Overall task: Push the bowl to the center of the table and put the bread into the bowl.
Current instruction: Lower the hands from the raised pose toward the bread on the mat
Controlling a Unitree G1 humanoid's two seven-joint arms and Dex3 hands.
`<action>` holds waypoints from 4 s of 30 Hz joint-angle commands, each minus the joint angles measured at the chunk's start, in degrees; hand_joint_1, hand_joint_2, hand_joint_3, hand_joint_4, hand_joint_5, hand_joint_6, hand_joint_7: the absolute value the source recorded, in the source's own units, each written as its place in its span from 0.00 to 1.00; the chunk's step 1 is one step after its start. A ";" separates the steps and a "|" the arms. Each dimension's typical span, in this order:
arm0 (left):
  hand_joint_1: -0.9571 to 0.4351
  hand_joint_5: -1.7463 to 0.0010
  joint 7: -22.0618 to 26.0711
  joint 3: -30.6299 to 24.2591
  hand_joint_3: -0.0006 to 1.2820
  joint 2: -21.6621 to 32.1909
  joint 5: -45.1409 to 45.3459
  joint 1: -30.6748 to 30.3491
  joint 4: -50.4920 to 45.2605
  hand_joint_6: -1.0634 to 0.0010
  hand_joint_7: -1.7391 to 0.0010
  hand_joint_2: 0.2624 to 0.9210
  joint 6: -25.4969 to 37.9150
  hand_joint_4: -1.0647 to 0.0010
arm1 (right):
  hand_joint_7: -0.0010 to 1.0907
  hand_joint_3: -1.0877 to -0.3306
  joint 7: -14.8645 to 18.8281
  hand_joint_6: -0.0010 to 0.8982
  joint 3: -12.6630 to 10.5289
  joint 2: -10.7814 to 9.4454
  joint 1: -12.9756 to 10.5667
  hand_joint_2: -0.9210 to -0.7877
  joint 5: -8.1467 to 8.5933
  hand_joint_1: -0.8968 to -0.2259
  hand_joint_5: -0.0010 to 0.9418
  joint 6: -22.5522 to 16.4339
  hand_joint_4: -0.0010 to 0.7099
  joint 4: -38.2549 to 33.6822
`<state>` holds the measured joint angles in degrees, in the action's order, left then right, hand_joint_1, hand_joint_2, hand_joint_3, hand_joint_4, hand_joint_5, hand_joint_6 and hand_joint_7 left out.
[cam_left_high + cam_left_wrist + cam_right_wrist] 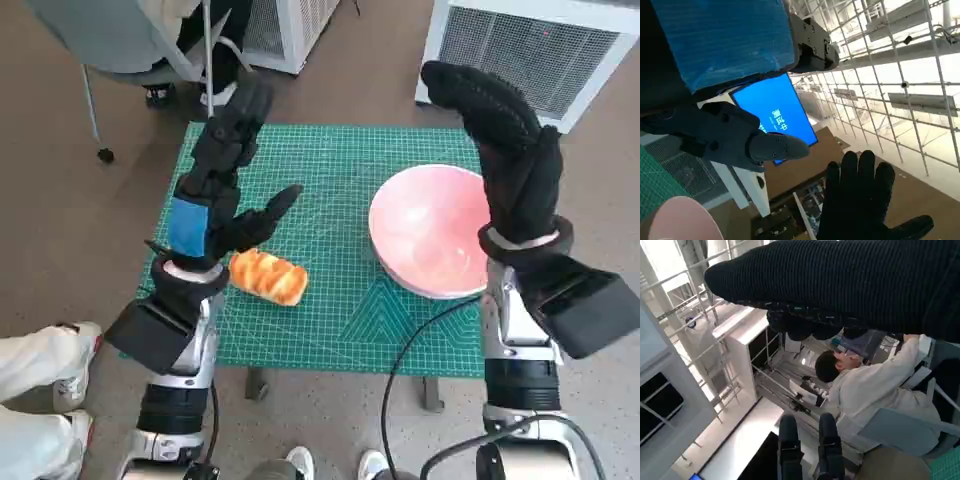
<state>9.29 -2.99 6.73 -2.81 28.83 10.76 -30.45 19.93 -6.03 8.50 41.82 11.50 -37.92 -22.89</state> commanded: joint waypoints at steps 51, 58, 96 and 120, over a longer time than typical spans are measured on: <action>0.40 1.00 0.40 -0.79 0.33 -0.60 -2.33 -0.67 3.13 0.69 0.93 1.00 -3.30 0.72 | 0.61 0.32 -16.50 0.00 -12.30 15.26 2.22 0.00 -6.73 0.54 0.01 -9.90 0.40 -36.30; 0.40 1.00 0.31 -0.65 0.33 -0.94 -2.46 -0.74 3.20 0.69 0.93 1.00 -3.42 0.71 | 0.62 0.29 -18.80 0.00 -12.80 16.75 2.44 0.00 -6.11 0.56 0.00 -7.02 0.39 -43.00; 0.41 1.00 1.27 -1.50 0.33 0.47 -2.59 -1.00 3.00 0.68 0.94 1.00 -3.57 0.71 | 0.54 0.35 -15.15 0.04 -15.12 5.30 5.53 0.00 -2.34 0.61 0.02 13.89 0.38 -53.50; 0.40 1.00 1.58 -2.46 0.32 2.36 -2.39 -3.80 -0.19 0.67 0.95 1.00 -2.87 0.71 | 0.53 0.39 -17.52 0.06 -17.01 -1.76 10.43 0.00 -2.51 0.55 0.02 18.95 0.39 -53.79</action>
<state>10.91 -5.23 8.65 -4.87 26.06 12.11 -33.67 3.28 -22.76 7.77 52.11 8.86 -20.31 -75.98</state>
